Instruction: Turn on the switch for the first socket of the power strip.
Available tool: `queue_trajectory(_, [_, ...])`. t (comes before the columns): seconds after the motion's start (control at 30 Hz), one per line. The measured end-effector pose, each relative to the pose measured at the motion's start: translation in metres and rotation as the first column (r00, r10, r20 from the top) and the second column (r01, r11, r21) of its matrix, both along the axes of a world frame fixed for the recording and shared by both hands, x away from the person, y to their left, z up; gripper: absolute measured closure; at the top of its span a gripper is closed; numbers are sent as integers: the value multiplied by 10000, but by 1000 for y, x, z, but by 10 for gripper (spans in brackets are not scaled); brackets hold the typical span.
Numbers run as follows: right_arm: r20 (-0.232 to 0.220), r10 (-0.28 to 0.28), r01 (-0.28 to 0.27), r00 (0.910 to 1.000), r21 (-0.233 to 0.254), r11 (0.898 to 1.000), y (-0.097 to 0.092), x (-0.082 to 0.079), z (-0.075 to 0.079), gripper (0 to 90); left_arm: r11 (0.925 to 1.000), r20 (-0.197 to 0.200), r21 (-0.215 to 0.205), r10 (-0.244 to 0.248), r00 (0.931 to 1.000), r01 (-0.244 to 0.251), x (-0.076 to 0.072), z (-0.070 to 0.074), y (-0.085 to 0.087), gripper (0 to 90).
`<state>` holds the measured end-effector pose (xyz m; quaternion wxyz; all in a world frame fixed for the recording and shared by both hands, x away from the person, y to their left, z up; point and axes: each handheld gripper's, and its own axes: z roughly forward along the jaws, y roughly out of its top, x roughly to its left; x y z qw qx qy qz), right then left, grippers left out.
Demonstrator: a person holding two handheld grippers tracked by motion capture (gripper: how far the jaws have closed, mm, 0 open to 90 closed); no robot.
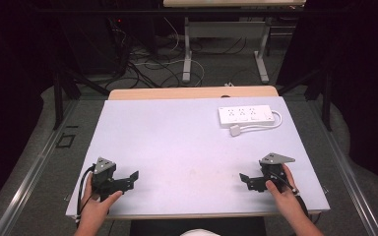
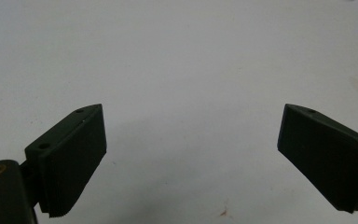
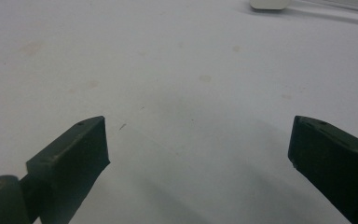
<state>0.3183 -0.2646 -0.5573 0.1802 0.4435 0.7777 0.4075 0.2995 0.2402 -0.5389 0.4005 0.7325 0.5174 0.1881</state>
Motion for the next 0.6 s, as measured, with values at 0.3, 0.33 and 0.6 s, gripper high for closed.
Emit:
queue_trajectory(0.3, [-19, -45, 45, 10000, 8, 10000, 1, 0, -1, 50, 10000, -4, 4, -5, 10000, 5, 0, 0, 0, 78])
queue_trajectory(0.33, [-45, -56, 56, 10000, 37, 10000, 1, 1, -1, 51, 10000, 0, 6, -11, 10000, 11, 0, 0, 0, 78])
queue_trajectory(0.6, [-60, -144, 144, 9999, 66, 9999, 0, 1, -2, 56, 10000, 0, -10, -11, 10000, 11, 0, 0, 0, 78])
